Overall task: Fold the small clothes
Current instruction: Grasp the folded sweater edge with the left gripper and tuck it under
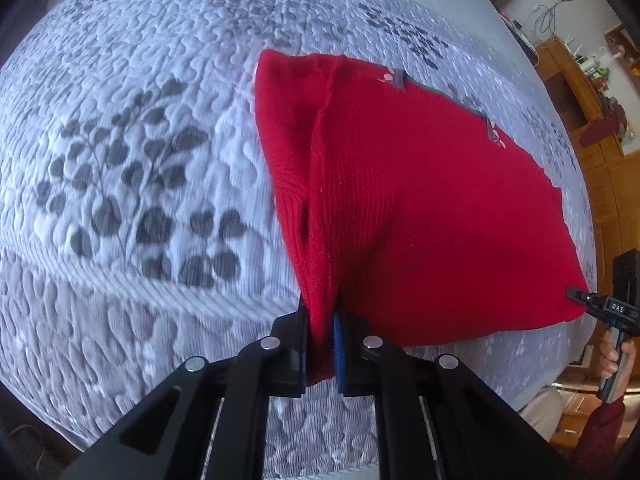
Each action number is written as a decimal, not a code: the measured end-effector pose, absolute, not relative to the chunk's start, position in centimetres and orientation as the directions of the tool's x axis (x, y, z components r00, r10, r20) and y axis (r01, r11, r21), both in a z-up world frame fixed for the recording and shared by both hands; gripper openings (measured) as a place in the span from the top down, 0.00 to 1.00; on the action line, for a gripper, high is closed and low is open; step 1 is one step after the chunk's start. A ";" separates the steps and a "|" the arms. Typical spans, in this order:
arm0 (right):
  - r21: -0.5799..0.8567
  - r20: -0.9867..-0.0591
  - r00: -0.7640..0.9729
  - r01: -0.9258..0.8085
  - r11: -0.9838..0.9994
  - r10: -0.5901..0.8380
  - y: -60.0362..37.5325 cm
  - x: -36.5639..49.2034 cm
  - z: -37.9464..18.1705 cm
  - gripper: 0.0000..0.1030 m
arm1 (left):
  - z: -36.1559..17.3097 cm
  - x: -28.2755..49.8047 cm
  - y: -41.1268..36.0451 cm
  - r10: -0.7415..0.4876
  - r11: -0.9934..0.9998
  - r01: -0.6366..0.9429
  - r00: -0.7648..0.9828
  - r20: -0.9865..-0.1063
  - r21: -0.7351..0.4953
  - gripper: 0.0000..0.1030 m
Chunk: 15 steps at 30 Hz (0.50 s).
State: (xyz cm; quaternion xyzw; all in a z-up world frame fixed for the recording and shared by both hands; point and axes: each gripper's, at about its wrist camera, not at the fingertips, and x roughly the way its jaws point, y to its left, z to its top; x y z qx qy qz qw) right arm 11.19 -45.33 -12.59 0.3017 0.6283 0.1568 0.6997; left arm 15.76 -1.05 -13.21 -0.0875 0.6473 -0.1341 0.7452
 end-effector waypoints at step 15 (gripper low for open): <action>0.567 -0.822 0.235 0.265 0.780 0.519 -44.1 9.0 -14.9 0.66 | -10.5 9.5 -3.2 -0.126 0.986 0.151 0.348 -0.929 -0.078 0.53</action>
